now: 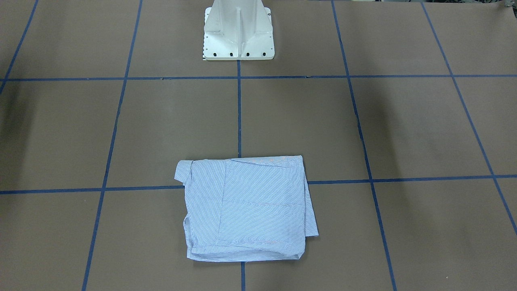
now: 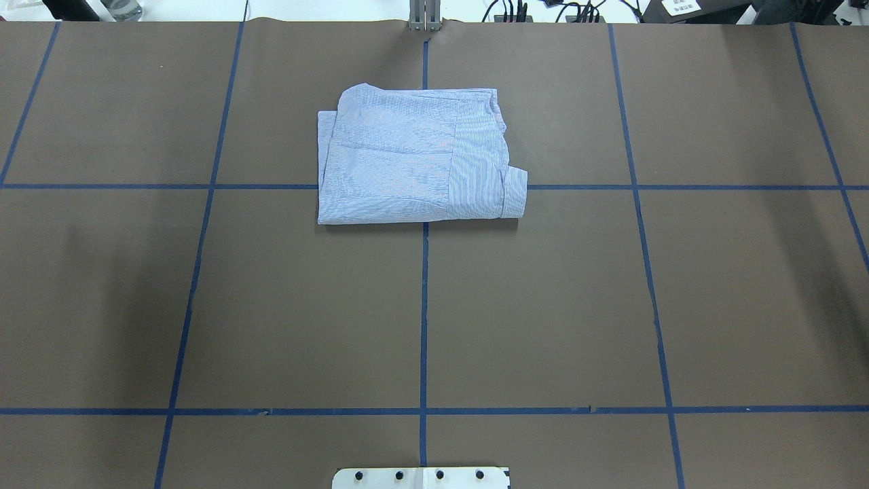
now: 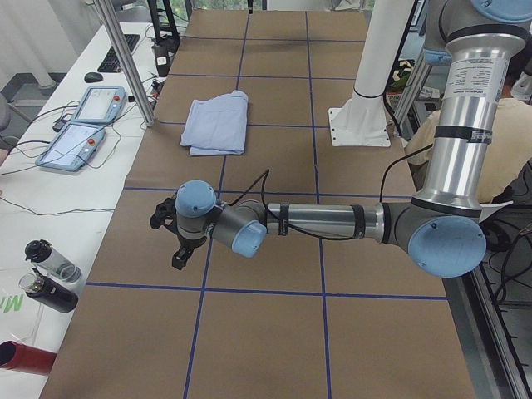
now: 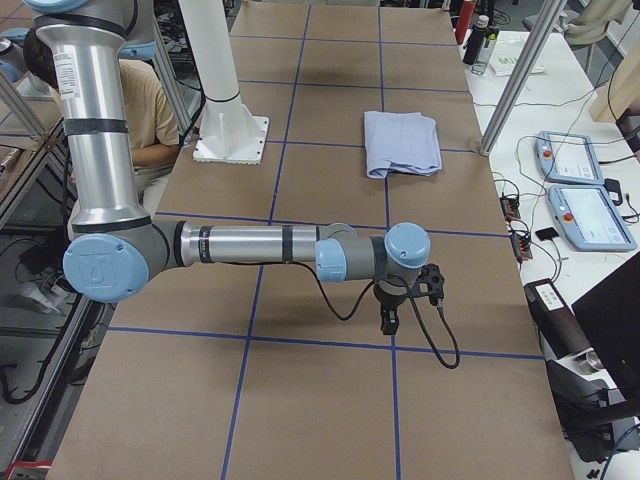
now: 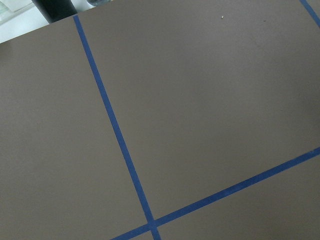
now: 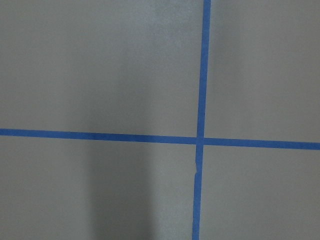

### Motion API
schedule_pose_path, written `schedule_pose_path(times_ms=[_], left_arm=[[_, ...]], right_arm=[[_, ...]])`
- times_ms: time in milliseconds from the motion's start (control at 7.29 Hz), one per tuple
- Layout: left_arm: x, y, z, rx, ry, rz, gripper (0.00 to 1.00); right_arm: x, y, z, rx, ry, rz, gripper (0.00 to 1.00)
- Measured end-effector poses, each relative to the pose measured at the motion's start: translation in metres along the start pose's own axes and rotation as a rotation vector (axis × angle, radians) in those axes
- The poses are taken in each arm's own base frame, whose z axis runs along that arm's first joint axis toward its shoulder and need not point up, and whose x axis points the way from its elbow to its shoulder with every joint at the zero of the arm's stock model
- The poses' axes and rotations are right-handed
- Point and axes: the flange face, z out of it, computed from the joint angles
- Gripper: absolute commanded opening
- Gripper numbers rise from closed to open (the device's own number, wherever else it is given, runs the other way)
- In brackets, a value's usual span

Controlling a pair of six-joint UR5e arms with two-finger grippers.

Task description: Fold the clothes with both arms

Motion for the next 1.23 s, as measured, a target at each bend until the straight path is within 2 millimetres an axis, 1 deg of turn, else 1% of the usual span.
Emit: schedule_pose_path(times_ms=[137,274,412,686,960,1235], left_arm=[[0.002,-0.002,-0.002,0.0,0.002,0.003,1.0],[0.004,-0.004,-0.004,0.005,0.005,0.013,1.0],[0.009,-0.008,-0.008,0.014,0.006,0.024,1.0],[0.015,-0.006,-0.015,0.031,0.001,0.04,1.0],[0.023,-0.011,-0.022,0.048,0.001,0.053,1.0],[0.029,-0.014,-0.026,0.057,0.009,0.062,1.0]], right_arm=[[-0.008,0.006,-0.014,-0.006,0.014,0.019,1.0],[-0.011,0.012,-0.021,-0.006,0.034,0.024,1.0],[-0.016,0.013,-0.026,0.001,0.047,0.018,1.0],[-0.027,0.012,-0.038,0.03,0.072,-0.005,1.0],[-0.034,0.011,-0.043,0.041,0.079,-0.015,1.0],[-0.042,0.009,-0.041,0.038,0.068,-0.028,1.0]])
